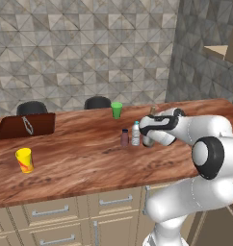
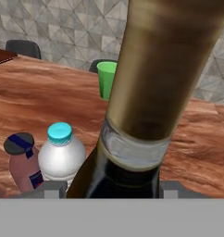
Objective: Place the drinks on the dining counter in a tight cluster.
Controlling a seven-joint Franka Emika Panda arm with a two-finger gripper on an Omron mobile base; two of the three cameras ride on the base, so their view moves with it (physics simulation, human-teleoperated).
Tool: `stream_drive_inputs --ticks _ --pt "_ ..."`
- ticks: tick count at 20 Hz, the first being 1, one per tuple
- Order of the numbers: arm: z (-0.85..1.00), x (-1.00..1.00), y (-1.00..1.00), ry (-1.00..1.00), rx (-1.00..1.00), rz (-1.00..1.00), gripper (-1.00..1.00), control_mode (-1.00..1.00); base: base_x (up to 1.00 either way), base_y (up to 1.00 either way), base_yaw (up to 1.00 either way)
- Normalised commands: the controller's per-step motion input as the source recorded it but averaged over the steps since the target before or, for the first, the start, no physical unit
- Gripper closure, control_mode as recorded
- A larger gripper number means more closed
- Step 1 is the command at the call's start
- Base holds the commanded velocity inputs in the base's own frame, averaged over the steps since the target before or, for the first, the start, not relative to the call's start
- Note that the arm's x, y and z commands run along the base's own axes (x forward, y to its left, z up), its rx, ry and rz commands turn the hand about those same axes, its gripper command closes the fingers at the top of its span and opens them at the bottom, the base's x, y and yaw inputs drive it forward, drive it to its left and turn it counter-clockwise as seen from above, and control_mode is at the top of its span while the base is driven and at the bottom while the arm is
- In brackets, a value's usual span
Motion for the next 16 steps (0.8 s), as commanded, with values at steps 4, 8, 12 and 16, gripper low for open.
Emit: stream_drive_inputs --ticks 4,8,12,16 --pt "-0.04 0.06 0.0 0.0 -0.02 0.03 1.0 -1.0 0.0 0.0 0.0" --pt "-0.12 0.07 0.0 0.0 0.0 0.02 1.0 -1.0 0.0 0.0 0.0" --pt "-0.11 0.08 0.0 0.0 0.0 0.02 1.0 -1.0 0.0 0.0 0.0" --pt "-0.04 0.09 0.0 0.0 0.0 0.02 1.0 -1.0 0.0 0.0 0.0"
